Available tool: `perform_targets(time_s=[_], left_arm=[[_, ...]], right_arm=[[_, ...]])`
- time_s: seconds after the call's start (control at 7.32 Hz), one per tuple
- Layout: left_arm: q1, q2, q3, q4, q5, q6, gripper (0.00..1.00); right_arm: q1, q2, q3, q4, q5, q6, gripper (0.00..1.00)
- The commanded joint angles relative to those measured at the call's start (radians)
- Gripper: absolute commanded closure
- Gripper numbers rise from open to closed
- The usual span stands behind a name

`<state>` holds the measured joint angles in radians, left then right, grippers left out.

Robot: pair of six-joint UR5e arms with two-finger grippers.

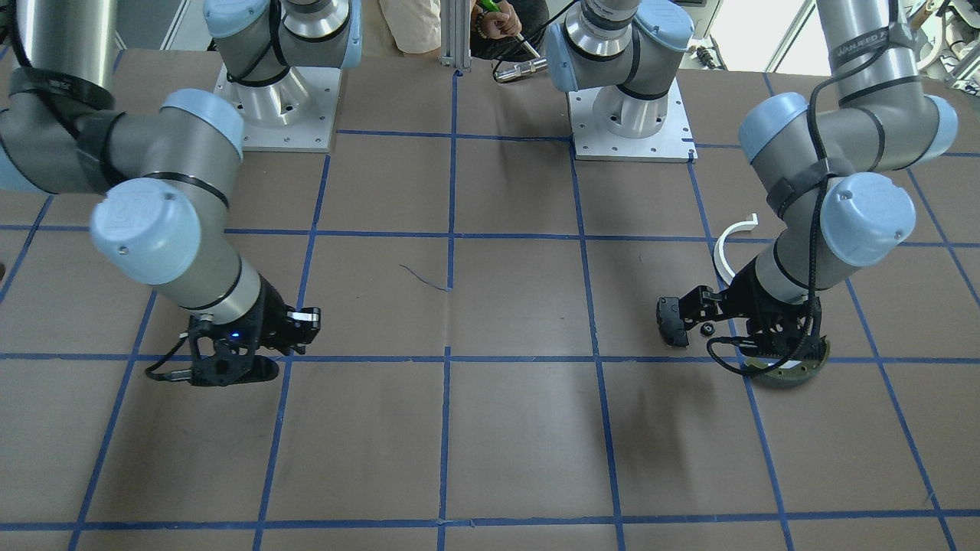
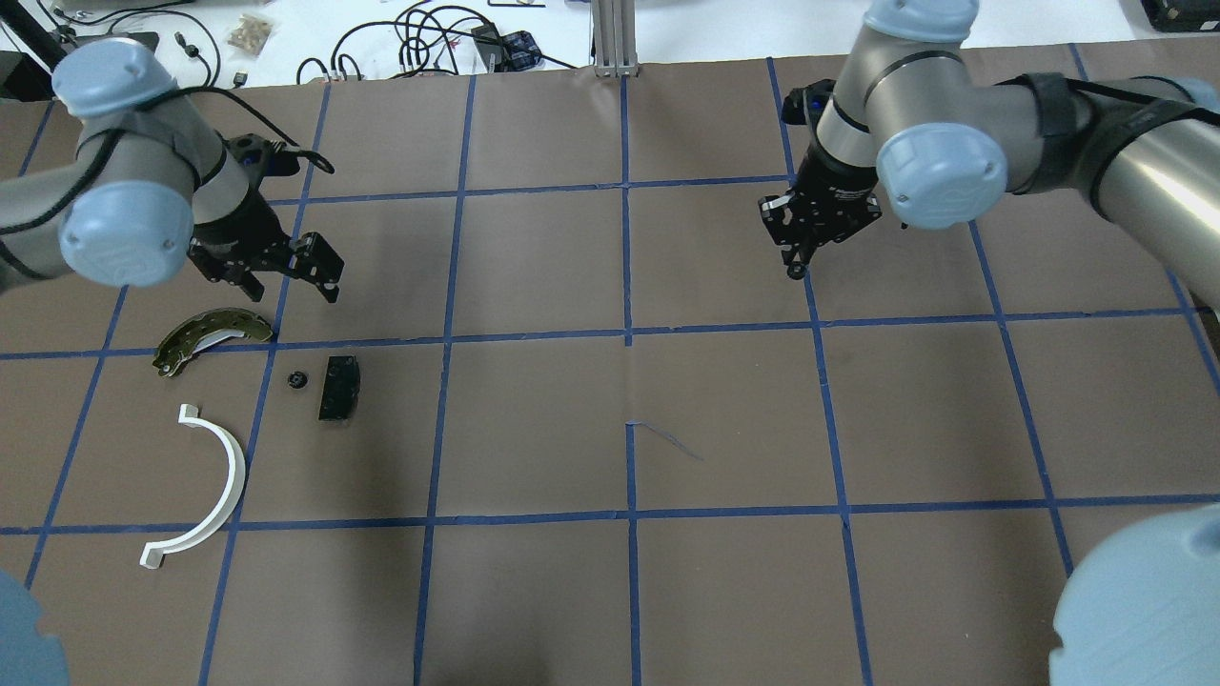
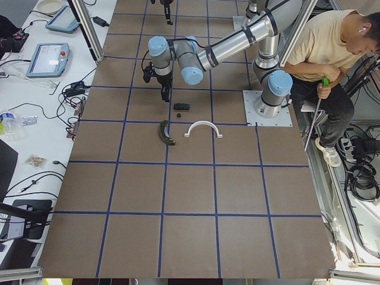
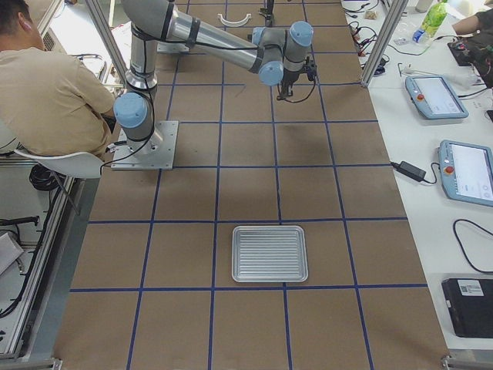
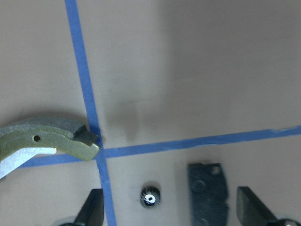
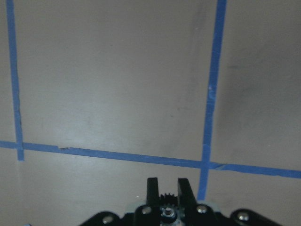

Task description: Place bearing gear from tray to pile

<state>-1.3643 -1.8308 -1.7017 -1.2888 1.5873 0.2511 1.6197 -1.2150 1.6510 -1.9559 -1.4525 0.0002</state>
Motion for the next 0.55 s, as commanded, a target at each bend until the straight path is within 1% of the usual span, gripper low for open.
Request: perform_targets(time_s=[0.0,0.14,0.27,0.41], left_arm=[[-0.177,-0.002,0.297,-0.329,-0.004,-0.261,0.0],[-0.252,0.01,0.357,-0.384,-0.009,-0.347,0.0],[-0.301,0.045,0.373,-0.391,-0.007,-0.367,0.0],[-0.308,0.068,0.361,-0.385,-0.013,-0.345,0.0]], right_arm=[[0.154,0.032,0.001,-0.067,0.023,0.246,1.0],[0.201,0.067,0.001,-0.118,0.055,0.353,1.0],[0.248,0.113,0.0,-0.185,0.058,0.43,1.0],[0.287,0.147,0.0,-0.24,0.058,0.472,1.0]])
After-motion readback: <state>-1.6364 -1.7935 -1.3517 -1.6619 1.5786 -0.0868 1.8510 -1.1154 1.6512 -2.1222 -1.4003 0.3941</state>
